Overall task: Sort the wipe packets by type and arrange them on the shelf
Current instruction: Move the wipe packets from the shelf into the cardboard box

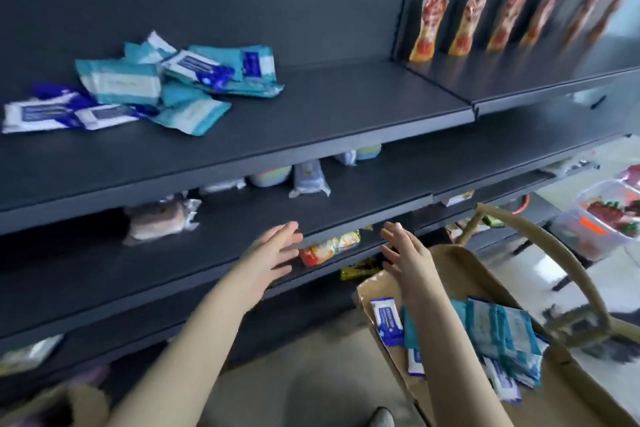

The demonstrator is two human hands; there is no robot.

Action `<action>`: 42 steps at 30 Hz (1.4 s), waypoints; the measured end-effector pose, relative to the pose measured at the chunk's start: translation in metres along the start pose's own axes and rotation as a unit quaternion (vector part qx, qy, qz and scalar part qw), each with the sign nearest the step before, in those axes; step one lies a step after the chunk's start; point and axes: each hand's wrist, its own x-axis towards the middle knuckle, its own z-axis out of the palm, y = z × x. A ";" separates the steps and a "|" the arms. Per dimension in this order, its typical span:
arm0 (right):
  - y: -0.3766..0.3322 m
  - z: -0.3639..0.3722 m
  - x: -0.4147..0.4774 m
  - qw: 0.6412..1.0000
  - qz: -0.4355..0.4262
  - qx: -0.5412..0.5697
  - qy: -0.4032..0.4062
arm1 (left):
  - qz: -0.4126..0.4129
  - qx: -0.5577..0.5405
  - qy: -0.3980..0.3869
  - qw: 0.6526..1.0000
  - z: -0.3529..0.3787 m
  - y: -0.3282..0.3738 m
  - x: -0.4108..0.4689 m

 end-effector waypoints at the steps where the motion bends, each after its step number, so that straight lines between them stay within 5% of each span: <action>1: -0.014 0.015 -0.003 1.000 -0.010 -0.004 -0.014 | 0.019 -0.001 0.009 1.000 -0.016 0.015 -0.010; 10: -0.117 0.140 0.008 0.982 -0.109 -0.010 -0.152 | 0.149 -0.031 0.083 0.985 -0.118 0.126 -0.040; 27: -0.178 0.315 0.196 0.958 -0.118 -0.098 -0.242 | 0.174 0.004 0.239 0.955 -0.238 0.211 0.083; 35: -0.146 0.388 0.235 0.952 -0.206 -0.191 -0.120 | 0.209 0.147 0.297 0.920 -0.290 0.226 0.134; 42: -0.135 0.407 0.232 0.940 -0.249 -0.234 -0.018 | 0.279 0.416 0.311 0.808 -0.334 0.225 0.187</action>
